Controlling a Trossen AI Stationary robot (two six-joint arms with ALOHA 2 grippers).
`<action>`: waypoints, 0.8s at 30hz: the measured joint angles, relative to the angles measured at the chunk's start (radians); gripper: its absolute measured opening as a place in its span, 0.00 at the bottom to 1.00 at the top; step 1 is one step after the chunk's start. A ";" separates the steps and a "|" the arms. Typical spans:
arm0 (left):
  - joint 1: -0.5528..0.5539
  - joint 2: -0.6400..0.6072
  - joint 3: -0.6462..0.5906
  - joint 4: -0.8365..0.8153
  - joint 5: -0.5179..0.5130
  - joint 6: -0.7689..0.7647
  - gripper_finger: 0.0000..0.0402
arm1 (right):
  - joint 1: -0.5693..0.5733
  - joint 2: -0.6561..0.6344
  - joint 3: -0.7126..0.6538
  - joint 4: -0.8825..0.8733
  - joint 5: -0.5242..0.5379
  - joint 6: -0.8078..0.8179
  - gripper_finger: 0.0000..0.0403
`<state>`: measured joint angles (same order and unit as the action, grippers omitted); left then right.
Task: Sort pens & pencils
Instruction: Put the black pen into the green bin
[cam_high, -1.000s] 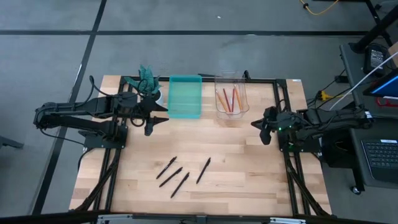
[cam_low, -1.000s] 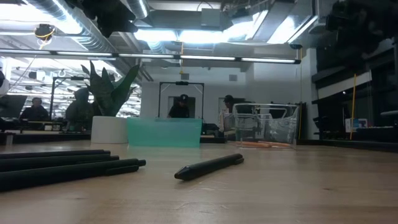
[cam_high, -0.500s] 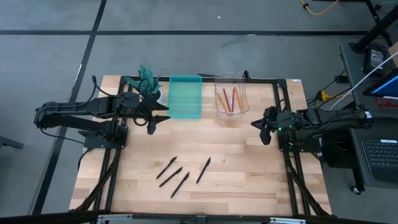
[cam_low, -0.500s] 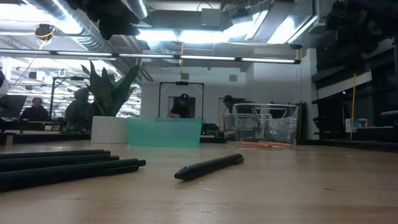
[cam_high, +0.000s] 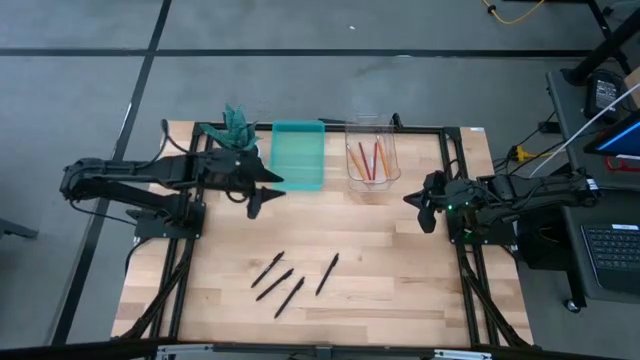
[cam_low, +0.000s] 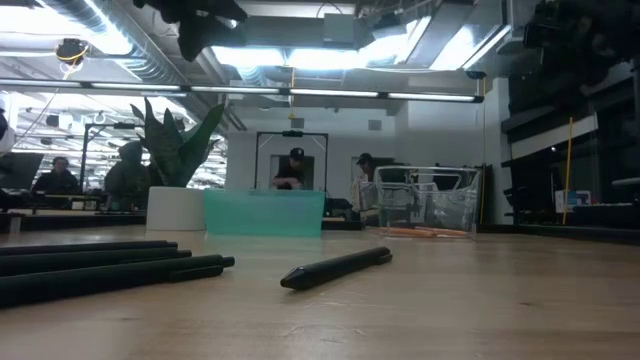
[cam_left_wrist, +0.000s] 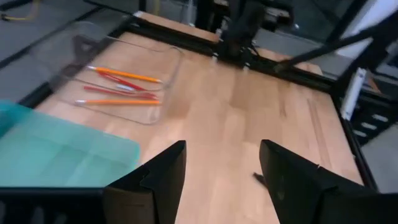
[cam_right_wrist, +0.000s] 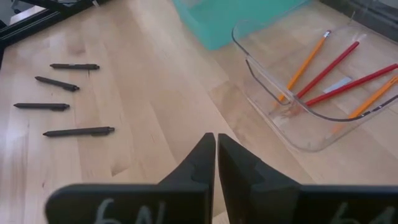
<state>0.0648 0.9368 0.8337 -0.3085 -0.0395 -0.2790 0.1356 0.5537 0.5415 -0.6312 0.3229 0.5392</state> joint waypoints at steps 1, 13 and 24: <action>-0.013 0.018 0.006 0.004 0.003 0.000 0.49 | 0.000 0.000 0.000 0.000 0.000 -0.001 0.05; -0.224 0.218 0.074 -0.182 0.005 -0.166 0.49 | 0.000 0.000 0.000 -0.001 0.000 -0.001 0.05; -0.407 0.403 0.076 -0.279 -0.002 -0.549 0.49 | 0.000 0.000 0.000 -0.002 -0.001 -0.035 0.05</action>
<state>-0.3418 1.3399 0.9096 -0.5877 -0.0419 -0.8279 0.1358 0.5541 0.5415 -0.6331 0.3222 0.5038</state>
